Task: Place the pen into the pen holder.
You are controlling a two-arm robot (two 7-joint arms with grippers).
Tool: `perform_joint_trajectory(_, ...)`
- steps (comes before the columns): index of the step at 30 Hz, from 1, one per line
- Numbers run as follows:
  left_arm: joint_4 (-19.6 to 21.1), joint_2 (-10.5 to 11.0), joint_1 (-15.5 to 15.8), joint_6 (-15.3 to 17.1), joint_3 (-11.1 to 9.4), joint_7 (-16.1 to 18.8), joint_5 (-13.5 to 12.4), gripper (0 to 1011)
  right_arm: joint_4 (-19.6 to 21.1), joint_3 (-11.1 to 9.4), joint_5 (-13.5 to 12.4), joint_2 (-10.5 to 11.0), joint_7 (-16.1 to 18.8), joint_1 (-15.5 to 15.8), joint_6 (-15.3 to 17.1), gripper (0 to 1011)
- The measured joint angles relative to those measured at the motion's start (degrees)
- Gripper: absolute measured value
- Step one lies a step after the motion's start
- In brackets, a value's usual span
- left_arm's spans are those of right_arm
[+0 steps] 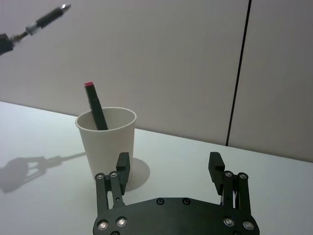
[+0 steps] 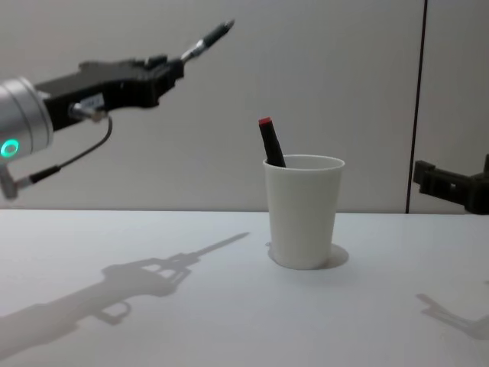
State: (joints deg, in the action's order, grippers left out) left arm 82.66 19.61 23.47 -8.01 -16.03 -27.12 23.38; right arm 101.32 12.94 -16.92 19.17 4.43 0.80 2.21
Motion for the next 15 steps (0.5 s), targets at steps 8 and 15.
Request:
perform_joint_trajectory(8, 1.2, -0.65, 1.67, -3.82, -1.25, -4.48, 1.89, 190, 0.63, 0.03, -2.75, -0.38, 2.92, -0.33, 0.92, 1001)
perform_joint_trajectory(15, 1.5, -1.57, 3.07, -6.37, -3.05, -7.52, 2.76, 189, 1.93, -0.04, -7.27, -0.71, 7.0, -1.04, 2.31, 1001)
